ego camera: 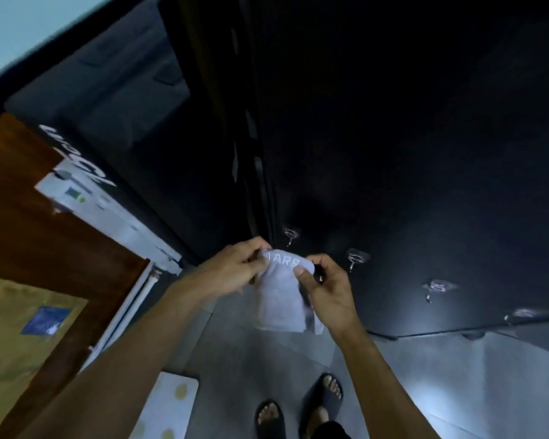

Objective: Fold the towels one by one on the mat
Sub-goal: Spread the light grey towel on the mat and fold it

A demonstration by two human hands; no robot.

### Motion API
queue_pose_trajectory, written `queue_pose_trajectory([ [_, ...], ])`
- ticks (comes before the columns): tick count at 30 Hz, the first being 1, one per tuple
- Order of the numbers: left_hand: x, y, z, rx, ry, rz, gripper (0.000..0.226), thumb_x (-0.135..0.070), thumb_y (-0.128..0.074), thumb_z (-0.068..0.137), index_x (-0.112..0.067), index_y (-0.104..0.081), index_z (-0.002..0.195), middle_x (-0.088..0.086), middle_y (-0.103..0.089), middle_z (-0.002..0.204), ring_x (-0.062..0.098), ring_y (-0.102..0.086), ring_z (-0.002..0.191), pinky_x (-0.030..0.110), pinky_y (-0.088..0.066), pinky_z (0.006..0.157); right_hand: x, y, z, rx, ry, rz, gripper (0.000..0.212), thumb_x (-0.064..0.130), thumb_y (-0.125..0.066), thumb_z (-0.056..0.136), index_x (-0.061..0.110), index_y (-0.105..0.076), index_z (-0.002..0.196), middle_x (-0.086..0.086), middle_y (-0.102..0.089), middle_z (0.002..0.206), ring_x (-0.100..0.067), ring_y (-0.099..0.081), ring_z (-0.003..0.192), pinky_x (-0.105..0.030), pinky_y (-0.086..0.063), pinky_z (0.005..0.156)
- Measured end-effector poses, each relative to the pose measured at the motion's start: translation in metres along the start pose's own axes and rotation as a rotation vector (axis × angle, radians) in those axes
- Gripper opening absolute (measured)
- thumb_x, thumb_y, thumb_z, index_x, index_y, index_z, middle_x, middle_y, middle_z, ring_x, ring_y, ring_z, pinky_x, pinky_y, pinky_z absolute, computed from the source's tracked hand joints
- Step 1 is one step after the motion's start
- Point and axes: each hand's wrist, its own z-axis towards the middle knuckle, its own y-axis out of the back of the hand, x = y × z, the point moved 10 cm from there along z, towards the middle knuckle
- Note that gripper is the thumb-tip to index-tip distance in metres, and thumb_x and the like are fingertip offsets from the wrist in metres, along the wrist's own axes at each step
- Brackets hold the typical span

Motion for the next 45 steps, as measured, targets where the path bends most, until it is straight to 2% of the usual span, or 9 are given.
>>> queue_pose_trajectory([
  [8,0.024,-0.001,0.066,-0.100,0.019,0.082,0.004,-0.033,-0.054,0.095,-0.030,-0.056,0.095,-0.012,-0.059,0.077,0.012,-0.059,0.079,0.026,-0.043,0.065,-0.049,0.004,0.028,-0.355,-0.179,0.185,0.008,0.015,-0.072,0.085,0.015,-0.066,0.090,-0.005,-0.071,0.082,-0.016,-0.064,0.075,-0.038,-0.057,0.078],
  [14,0.052,-0.013,0.081,-0.309,0.094,-0.156,0.011,-0.030,-0.064,0.091,-0.030,-0.058,0.101,-0.011,-0.064,0.078,0.008,-0.063,0.079,0.026,-0.050,0.069,-0.072,0.004,0.034,-0.575,-0.249,0.247,0.009,0.014,-0.073,0.084,0.020,-0.066,0.085,0.002,-0.066,0.073,-0.012,-0.059,0.070,-0.023,-0.053,0.067],
  [17,0.066,-0.017,0.073,-0.442,0.142,-0.293,0.028,-0.033,-0.070,0.086,-0.029,-0.051,0.107,-0.008,-0.065,0.074,0.011,-0.065,0.074,0.028,-0.051,0.066,-0.084,0.003,0.033,-0.629,-0.301,0.275,0.010,0.019,-0.075,0.080,0.020,-0.068,0.086,0.003,-0.068,0.077,-0.014,-0.064,0.075,-0.032,-0.056,0.077],
  [22,0.044,-0.025,0.059,-0.508,-0.019,0.009,0.018,-0.024,-0.057,0.094,-0.019,-0.065,0.109,-0.003,-0.061,0.109,0.011,-0.059,0.095,0.013,-0.040,0.078,-0.078,0.011,0.025,-0.787,-0.325,-0.080,0.035,0.036,-0.081,0.071,0.020,-0.063,0.096,0.000,-0.055,0.097,-0.023,-0.053,0.097,-0.041,-0.043,0.096],
  [26,0.032,-0.035,0.051,-0.436,-0.121,-0.045,0.035,-0.017,-0.054,0.095,-0.021,-0.052,0.130,-0.008,-0.064,0.121,0.008,-0.058,0.110,0.017,-0.041,0.089,-0.056,-0.003,0.027,-0.667,-0.059,-0.086,0.016,0.019,-0.064,0.089,0.018,-0.070,0.105,0.004,-0.051,0.103,-0.010,-0.050,0.093,-0.033,-0.045,0.092],
  [30,0.041,-0.047,0.059,-0.238,-0.062,-0.103,0.052,-0.021,-0.059,0.091,-0.032,-0.043,0.139,-0.013,-0.060,0.124,-0.002,-0.056,0.109,0.015,-0.041,0.090,-0.068,-0.022,0.027,-0.409,-0.058,0.043,0.039,0.006,-0.046,0.092,0.020,-0.063,0.125,0.012,-0.058,0.116,0.015,-0.047,0.105,-0.023,-0.039,0.105],
  [35,0.053,-0.049,0.073,-0.048,0.044,-0.146,0.069,-0.043,-0.063,0.071,-0.043,-0.041,0.136,-0.014,-0.054,0.133,0.003,-0.053,0.119,0.034,-0.042,0.104,-0.087,-0.043,0.035,-0.238,-0.203,0.304,0.045,0.022,-0.045,0.089,0.026,-0.059,0.131,0.007,-0.059,0.129,-0.008,-0.054,0.122,-0.038,-0.041,0.109],
  [39,0.050,-0.050,0.074,-0.013,0.024,-0.062,0.066,-0.022,-0.063,0.087,-0.041,-0.034,0.143,-0.015,-0.049,0.132,0.004,-0.048,0.118,0.022,-0.036,0.093,-0.088,-0.048,0.038,-0.184,-0.207,0.299,0.043,0.020,-0.047,0.094,0.030,-0.054,0.135,0.008,-0.059,0.130,-0.007,-0.053,0.122,-0.038,-0.040,0.110],
  [45,0.043,-0.038,0.071,-0.027,-0.022,0.078,0.065,-0.024,-0.064,0.086,-0.042,-0.036,0.142,-0.017,-0.050,0.124,0.004,-0.049,0.114,0.024,-0.039,0.095,-0.088,-0.045,0.037,-0.122,-0.204,0.172,0.043,0.037,-0.048,0.087,0.041,-0.055,0.129,0.006,-0.060,0.128,-0.008,-0.057,0.117,-0.036,-0.047,0.102],
])
